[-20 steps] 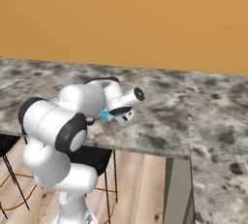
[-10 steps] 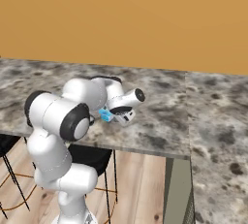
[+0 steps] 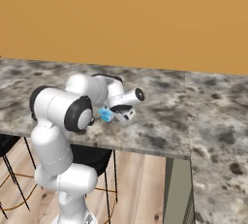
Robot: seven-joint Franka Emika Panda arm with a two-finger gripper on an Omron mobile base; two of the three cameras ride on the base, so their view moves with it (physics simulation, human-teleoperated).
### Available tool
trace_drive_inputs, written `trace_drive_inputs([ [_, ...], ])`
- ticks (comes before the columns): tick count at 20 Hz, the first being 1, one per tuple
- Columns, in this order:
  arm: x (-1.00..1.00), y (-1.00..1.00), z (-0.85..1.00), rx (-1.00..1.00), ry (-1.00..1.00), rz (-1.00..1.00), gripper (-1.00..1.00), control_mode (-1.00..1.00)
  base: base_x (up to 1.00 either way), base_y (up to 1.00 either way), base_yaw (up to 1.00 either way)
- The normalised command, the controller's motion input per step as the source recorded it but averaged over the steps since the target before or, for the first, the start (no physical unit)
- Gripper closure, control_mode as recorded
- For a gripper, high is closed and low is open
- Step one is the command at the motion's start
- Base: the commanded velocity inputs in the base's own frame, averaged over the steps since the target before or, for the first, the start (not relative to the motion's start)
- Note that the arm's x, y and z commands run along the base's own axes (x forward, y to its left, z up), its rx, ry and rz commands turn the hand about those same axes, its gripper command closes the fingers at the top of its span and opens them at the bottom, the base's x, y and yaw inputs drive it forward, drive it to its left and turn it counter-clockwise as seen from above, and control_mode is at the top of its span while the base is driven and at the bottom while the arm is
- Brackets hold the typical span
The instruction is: Stack the yogurt containers by placing the smaller containers on top of the larger containers.
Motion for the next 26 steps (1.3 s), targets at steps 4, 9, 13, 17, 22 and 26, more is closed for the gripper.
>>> trace_drive_inputs([
  [4, 0.29, 0.10, -0.15, 0.00, 0.00, 0.00, -1.00, -1.00, 0.00, 0.00, 0.00],
  [9, 0.29, 0.06, -0.20, 0.00, 0.00, 0.00, -1.00, -1.00, 0.00, 0.00, 0.00],
  [13, 0.34, 0.00, -0.24, 0.00, 0.00, 0.00, -1.00, -1.00, 0.00, 0.00, 0.00],
  [17, 0.34, 0.00, -0.25, 0.00, 0.00, 0.00, -1.00, -1.00, 0.00, 0.00, 0.00],
  [22, 0.29, 0.00, -0.22, 0.00, 0.00, 0.00, -1.00, -1.00, 0.00, 0.00, 0.00],
  [26, 0.20, 0.14, -0.14, 0.00, 0.00, 0.00, 1.00, -1.00, 0.00, 0.00, 0.00],
])
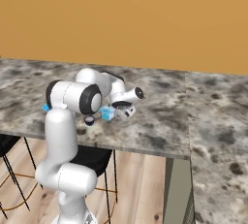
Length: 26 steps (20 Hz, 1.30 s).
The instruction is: Stack the yogurt containers by placing the smaller containers on top of the larger containers.
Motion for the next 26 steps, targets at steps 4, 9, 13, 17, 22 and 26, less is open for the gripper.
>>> trace_drive_inputs([
  [4, 0.02, 0.13, -0.12, 0.00, 0.00, -0.02, 1.00, -1.00, 0.00, 0.00, 0.00],
  [9, 0.00, 0.11, -0.05, 0.00, 0.00, -0.04, 1.00, -1.00, 0.00, 0.00, 0.00],
  [13, 0.00, 0.01, 0.04, 0.01, -0.01, -0.08, 1.00, -1.00, 0.00, 0.00, 0.00],
  [17, -0.03, 0.03, 0.39, 0.05, -0.07, -0.14, 1.00, -1.00, 0.00, 0.00, 0.00],
  [22, -0.06, 0.08, 0.69, 0.05, -0.09, -0.17, 1.00, -1.00, 0.00, 0.00, 0.00],
  [26, -0.26, 0.37, 0.68, 0.00, -0.07, -0.19, 1.00, -1.00, 0.00, 0.00, 0.00],
])
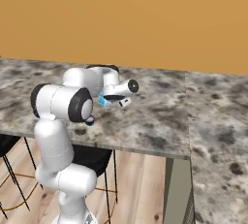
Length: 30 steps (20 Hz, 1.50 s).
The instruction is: Stack the yogurt containers by placing the smaller containers on top of the larger containers.
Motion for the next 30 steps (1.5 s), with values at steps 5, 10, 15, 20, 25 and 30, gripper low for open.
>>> trace_drive_inputs([
  [5, -0.41, 0.51, 0.59, 0.00, -0.06, -0.18, 1.00, -1.00, 0.00, 0.00, 0.00],
  [10, -0.44, 0.27, 0.77, 0.00, 0.00, -0.14, 1.00, -1.00, 0.00, 0.00, 0.00],
  [15, -0.50, 0.03, 0.78, 0.00, 0.00, -0.09, 1.00, -1.00, 0.00, 0.00, 0.00],
  [20, -0.67, 0.04, 0.42, 0.00, 0.00, -0.02, 1.00, -1.00, 0.00, 0.00, 0.00],
  [25, -0.65, 0.20, 0.03, 0.00, 0.00, 0.00, 1.00, -1.00, 0.00, 0.00, 0.00],
  [30, -0.20, 0.15, 0.00, 0.00, 0.00, 0.04, 1.00, -1.00, 0.00, 0.00, 0.00],
])
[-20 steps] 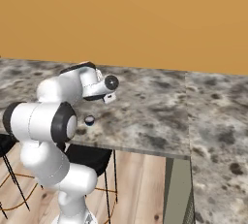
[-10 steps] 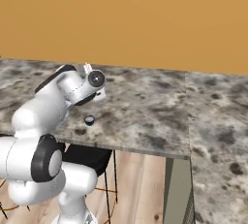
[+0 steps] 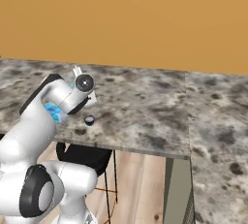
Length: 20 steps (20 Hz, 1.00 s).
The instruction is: Stack the yogurt containers by placing the smaller containers on top of the larger containers.
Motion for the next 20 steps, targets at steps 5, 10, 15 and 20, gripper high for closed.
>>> trace_drive_inputs([
  [5, 0.00, 0.21, 0.00, 0.00, 0.00, 0.04, 1.00, -1.00, 0.00, 0.00, 0.00],
  [10, -0.01, 0.28, 0.00, 0.00, -0.01, 0.04, 1.00, -1.00, 0.00, 0.00, 0.00],
  [15, 0.00, 0.35, 0.00, 0.00, 0.00, 0.04, 1.00, -1.00, 0.00, 0.00, 0.00],
  [20, 0.00, 0.30, -0.03, 0.00, 0.00, 0.04, 1.00, -1.00, 0.00, 0.00, 0.00],
])
